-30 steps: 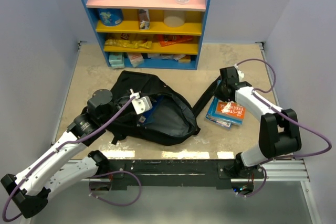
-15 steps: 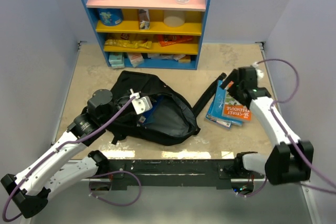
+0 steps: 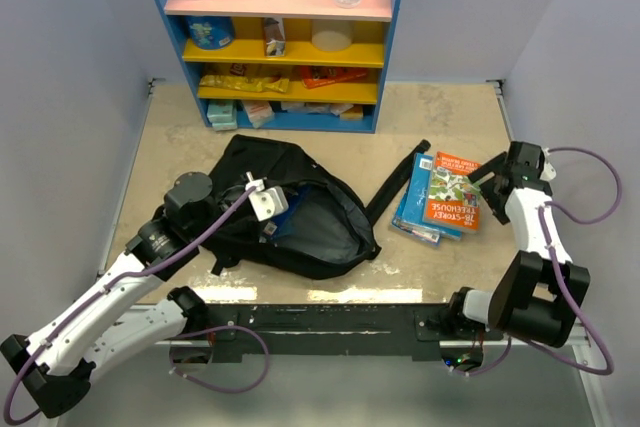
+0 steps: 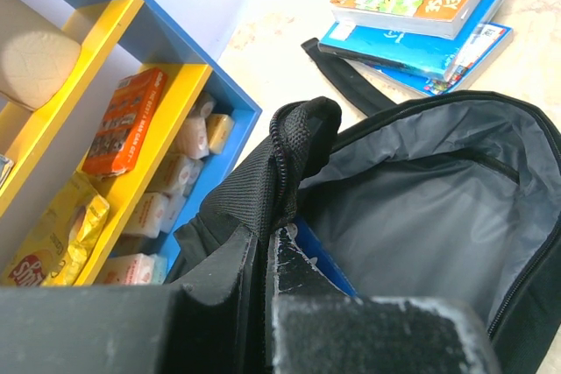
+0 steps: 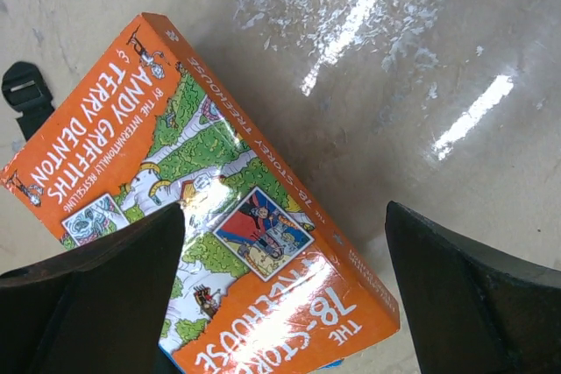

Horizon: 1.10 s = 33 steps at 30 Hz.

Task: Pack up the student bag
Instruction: Pick up the book from the center of the board.

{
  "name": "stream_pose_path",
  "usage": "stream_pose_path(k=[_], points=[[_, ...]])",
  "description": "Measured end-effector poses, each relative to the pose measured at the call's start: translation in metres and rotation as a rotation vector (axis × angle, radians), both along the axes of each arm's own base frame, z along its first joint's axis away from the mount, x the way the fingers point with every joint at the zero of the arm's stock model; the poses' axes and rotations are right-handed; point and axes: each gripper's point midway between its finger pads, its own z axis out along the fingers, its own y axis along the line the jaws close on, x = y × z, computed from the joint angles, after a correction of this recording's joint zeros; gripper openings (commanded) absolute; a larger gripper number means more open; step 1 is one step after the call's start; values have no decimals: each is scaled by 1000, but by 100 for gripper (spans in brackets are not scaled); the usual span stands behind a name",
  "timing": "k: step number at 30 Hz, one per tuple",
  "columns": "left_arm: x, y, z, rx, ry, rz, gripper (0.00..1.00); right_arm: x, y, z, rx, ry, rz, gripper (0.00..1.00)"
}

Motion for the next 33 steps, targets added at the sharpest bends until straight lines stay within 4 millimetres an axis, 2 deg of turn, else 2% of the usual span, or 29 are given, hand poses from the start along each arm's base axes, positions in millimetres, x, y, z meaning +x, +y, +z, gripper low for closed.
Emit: stream_pose_path(k=[6, 9, 18, 21, 23, 24, 25, 26, 27, 29, 33], points=[[-3, -2, -2, 4, 6, -14, 0, 0, 8, -13, 73, -13, 26, 99], [-4, -2, -2, 4, 6, -15, 0, -2, 15, -30, 129, 14, 37, 98], [-5, -2, -1, 3, 4, -16, 0, 17, 31, -40, 250, -99, 55, 83], [-5, -2, -1, 3, 4, -16, 0, 19, 33, -41, 262, -119, 60, 70], [-5, -2, -1, 3, 4, -16, 0, 21, 36, -42, 278, -141, 68, 52], [-5, -2, -1, 3, 4, -16, 0, 23, 37, -41, 284, -156, 73, 39], [-5, -2, -1, 3, 3, -16, 0, 24, 38, -40, 289, -170, 74, 14], [-5, -2, -1, 3, 3, -16, 0, 24, 39, -39, 287, -180, 79, 4], [-5, -2, -1, 3, 4, -16, 0, 25, 39, -35, 292, -200, 76, 0], [-5, -2, -1, 4, 4, -16, 0, 26, 41, -25, 290, -230, 88, 0], [-5, -2, -1, 4, 5, -17, 0, 19, 43, -19, 289, -225, 76, 0]])
